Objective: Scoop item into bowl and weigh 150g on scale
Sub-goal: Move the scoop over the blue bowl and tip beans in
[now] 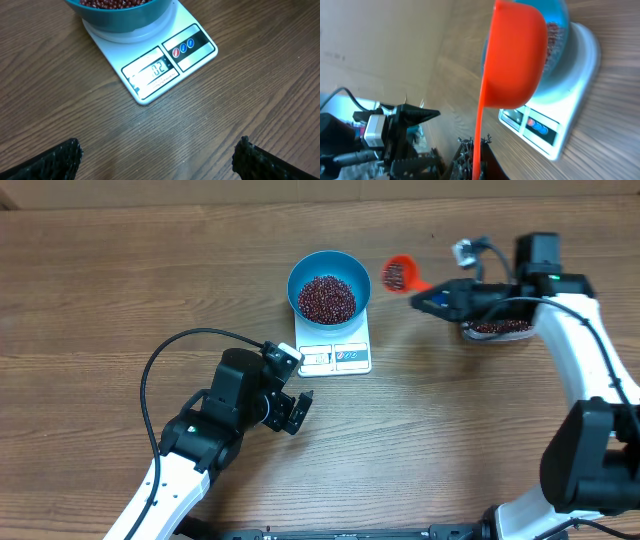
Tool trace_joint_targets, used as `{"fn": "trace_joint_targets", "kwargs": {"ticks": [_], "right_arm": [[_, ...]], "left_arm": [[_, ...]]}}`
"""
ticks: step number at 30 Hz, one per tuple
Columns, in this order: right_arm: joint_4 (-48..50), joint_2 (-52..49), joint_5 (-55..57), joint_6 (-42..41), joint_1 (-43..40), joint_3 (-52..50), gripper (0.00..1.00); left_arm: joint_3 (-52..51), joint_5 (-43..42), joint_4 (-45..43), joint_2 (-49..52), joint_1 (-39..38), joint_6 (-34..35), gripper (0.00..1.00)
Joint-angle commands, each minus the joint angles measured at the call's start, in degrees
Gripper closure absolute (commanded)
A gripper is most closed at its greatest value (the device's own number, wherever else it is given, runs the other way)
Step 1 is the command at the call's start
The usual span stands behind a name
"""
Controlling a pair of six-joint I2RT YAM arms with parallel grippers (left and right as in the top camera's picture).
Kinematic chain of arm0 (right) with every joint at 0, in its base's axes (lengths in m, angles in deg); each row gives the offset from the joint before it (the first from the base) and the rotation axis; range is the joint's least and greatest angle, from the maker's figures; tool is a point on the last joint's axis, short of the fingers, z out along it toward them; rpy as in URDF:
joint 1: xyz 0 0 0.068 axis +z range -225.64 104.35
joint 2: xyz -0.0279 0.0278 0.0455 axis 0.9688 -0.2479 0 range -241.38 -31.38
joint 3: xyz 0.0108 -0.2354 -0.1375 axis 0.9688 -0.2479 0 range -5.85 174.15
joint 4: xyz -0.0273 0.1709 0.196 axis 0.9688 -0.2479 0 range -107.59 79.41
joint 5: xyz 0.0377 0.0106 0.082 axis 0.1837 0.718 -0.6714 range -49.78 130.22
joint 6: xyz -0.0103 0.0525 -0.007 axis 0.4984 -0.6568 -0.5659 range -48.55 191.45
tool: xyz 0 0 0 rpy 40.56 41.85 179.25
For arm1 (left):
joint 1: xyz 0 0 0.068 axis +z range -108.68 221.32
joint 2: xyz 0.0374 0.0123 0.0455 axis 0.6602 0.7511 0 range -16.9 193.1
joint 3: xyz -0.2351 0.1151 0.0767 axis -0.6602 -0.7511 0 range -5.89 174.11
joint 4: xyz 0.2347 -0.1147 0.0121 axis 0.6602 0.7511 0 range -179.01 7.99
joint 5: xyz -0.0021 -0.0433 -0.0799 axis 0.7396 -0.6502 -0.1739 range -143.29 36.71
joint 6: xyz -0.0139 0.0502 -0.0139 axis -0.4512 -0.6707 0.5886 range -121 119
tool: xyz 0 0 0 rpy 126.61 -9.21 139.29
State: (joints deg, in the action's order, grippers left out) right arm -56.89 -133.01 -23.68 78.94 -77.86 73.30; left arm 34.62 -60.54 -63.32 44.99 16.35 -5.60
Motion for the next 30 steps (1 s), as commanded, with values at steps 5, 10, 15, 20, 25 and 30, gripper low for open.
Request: {"fn": "trace_joint_targets", "kwargs": {"ticks": [5, 10, 15, 20, 25, 30], "right_arm": [[8.9, 1.4, 11.8, -13.8, 10.0, 1.9, 0.96], [11.0, 1.4, 26.2, -15.4, 16.2, 1.9, 0.96], [12.3, 1.4, 41.3, -13.9, 21.7, 1.9, 0.96], [14.1, 1.4, 50.4, -8.8, 26.5, 1.9, 0.96], [15.0, 1.4, 57.6, -4.6, 29.4, 1.9, 0.96], [15.5, 1.4, 66.2, 4.5, 32.3, 2.0, 0.96]], "left_arm": [[-0.2, 0.3, 0.0, 0.3, 0.2, 0.5, 0.00], [-0.2, 0.3, 0.0, 0.3, 0.2, 0.5, 0.01], [-0.2, 0.3, 0.0, 0.3, 0.2, 0.5, 0.00], [-0.2, 0.3, 0.0, 0.3, 0.2, 0.5, 0.00], [-0.2, 0.3, 0.0, 0.3, 0.2, 0.5, 0.00], [-0.2, 0.3, 0.0, 0.3, 0.2, 0.5, 0.00]]}}
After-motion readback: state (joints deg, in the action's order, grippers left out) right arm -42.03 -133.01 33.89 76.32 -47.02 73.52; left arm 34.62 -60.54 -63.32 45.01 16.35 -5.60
